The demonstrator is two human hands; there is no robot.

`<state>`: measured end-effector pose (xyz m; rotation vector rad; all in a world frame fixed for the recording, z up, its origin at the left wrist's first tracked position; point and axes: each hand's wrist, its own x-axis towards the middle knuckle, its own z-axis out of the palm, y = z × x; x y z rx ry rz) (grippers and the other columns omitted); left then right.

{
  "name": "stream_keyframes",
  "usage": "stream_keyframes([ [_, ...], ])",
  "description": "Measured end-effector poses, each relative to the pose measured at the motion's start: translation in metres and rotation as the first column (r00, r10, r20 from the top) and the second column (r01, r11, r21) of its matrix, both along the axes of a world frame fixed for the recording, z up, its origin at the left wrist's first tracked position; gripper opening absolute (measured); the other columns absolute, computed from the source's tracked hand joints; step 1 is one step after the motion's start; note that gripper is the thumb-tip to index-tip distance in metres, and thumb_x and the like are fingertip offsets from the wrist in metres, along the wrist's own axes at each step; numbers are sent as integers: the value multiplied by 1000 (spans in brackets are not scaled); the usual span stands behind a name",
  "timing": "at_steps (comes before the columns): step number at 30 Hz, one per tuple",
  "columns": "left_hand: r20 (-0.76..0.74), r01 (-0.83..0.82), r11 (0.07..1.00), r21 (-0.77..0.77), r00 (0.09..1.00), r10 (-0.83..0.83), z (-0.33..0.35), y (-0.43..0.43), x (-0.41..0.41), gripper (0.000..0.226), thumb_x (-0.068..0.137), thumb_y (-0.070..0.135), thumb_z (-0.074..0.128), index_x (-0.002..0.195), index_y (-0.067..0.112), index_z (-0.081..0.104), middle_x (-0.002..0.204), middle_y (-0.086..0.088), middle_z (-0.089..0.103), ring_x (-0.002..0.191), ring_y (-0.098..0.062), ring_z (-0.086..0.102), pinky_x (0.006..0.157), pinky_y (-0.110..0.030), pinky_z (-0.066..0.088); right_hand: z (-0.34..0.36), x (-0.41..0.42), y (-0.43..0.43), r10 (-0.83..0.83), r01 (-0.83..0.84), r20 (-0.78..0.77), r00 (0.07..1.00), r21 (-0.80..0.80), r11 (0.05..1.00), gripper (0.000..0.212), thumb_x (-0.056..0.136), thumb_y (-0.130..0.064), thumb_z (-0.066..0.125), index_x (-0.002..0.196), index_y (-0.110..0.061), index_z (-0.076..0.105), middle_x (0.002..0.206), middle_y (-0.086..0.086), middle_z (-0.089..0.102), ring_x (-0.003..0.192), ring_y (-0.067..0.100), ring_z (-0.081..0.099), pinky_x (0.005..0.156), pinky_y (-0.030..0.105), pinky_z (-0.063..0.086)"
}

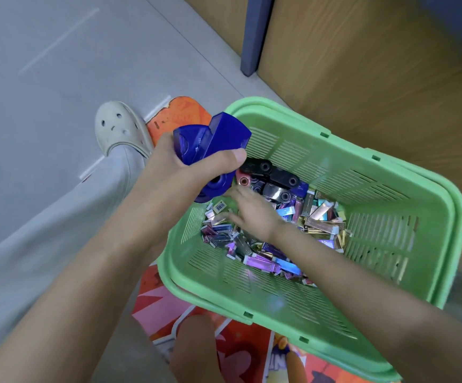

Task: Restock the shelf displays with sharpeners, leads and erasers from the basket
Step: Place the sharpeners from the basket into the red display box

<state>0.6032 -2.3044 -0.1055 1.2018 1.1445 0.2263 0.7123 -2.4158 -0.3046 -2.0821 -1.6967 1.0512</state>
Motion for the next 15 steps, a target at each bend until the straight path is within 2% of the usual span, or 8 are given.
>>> stream_keyframes([
  [2,-8,-5,1000,-1,1000,5,-3,0,-2,72,44,46,78,106,16,58,79,12,62,69,-3,61,81,-38,56,-12,-17,0,-43,4,-200,979,-192,981,70,88,-32,66,144,-9,31,144,10,38,133,23,35,110,30,26],
  [3,-6,-6,1000,-1,1000,6,-4,-1,-3,72,45,48,76,106,14,58,79,11,61,68,-4,60,81,-38,55,-19,-24,1,-53,-19,-252,966,-275,961,81,84,-31,72,147,-9,26,148,11,34,136,24,31,112,31,25],
  [6,0,7,1000,-8,1000,-7,-6,-2,-3,63,49,42,78,102,13,59,75,11,60,66,-4,58,81,-38,53,-31,-33,6,-30,-47,-215,976,-345,937,98,73,-32,81,147,-7,22,148,12,33,136,27,30,111,35,27],
  [10,-11,12,1000,-14,1000,-12,-7,2,0,59,51,40,79,102,14,62,75,9,61,67,-5,58,86,-43,53,-38,-38,9,26,-93,-171,985,-402,911,88,78,-44,73,144,-8,27,143,10,36,123,30,46,98,38,40],
  [13,-30,13,1000,-10,999,-13,-7,2,-2,76,46,49,75,111,12,59,80,9,62,69,-5,60,86,-43,55,-39,-41,13,183,-183,-38,982,-391,902,74,86,-51,60,140,-7,35,134,11,41,112,31,54,90,40,46],
  [15,-37,7,1000,-14,999,-8,-9,2,-3,83,44,50,75,114,10,57,82,8,60,69,-5,59,86,-42,55,-39,-39,17,267,-242,19,964,-368,898,64,91,-48,54,138,-7,38,133,11,46,112,31,54,89,40,46],
])
